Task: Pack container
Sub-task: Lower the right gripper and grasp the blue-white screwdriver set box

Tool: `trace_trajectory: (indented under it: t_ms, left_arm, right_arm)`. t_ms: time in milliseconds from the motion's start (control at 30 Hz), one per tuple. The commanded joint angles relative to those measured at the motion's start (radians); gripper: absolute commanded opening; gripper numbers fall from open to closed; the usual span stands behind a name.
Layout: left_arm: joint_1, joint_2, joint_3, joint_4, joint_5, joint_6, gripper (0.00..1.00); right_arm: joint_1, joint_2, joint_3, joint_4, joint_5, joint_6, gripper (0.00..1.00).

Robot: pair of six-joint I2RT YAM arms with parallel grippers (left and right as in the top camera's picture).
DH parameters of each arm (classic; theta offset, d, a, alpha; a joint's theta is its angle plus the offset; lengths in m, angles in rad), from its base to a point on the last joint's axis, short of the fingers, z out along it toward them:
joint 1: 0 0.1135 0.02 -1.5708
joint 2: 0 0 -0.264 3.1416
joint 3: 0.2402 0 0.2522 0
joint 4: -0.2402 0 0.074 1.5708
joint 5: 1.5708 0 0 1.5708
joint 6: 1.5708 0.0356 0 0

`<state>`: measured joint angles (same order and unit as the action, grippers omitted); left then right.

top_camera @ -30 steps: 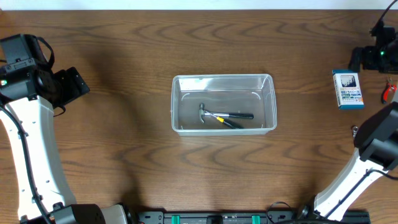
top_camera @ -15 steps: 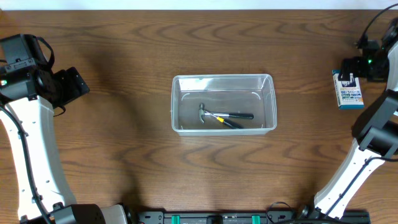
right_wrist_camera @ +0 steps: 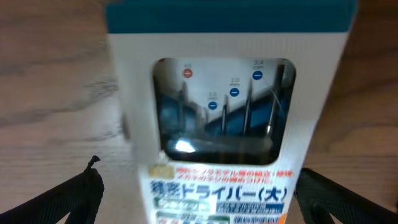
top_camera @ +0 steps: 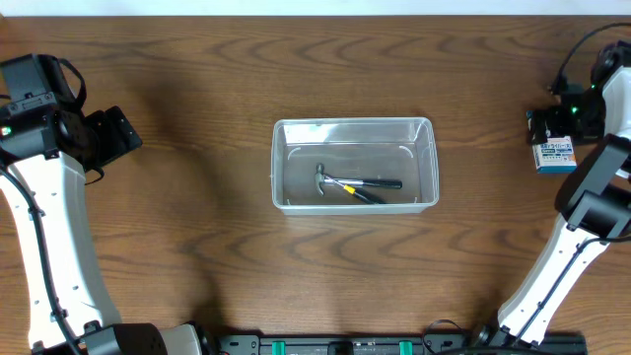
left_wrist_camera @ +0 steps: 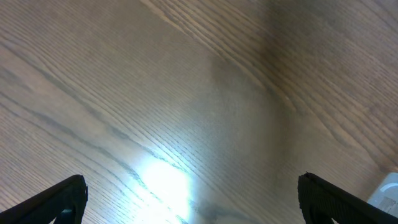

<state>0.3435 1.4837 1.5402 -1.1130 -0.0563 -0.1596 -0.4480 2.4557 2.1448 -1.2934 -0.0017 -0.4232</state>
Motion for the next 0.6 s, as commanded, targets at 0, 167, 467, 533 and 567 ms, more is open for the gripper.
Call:
trace_trajectory:
  t_ms: [0,167,467,533,567]
  left_arm:
    - [0.002,-0.008,0.016,-0.001,-0.008,0.006,0.98]
    - [0.002,-0.008,0.016,-0.001,-0.008,0.006,0.98]
    - [0.002,-0.008,0.016,-0.001,-0.008,0.006,0.98]
    - [0.002,-0.008,0.016,-0.001,-0.008,0.006,0.98]
    - [0.002,-0.008,0.016,-0.001,-0.009,0.006,0.98]
  right_arm:
    - [-0.009,0.029,0.019,0.0,0.051,0.03,0.99]
    - [-0.009,0.034,0.019,0.008,0.05,0.029,0.99]
    - [-0.009,0.036,0.019,0.021,0.05,0.026,0.99]
    - [-0.009,0.04,0.019,0.019,0.05,0.026,0.99]
    - [-0.009,0.042,0.019,0.018,0.05,0.026,0.99]
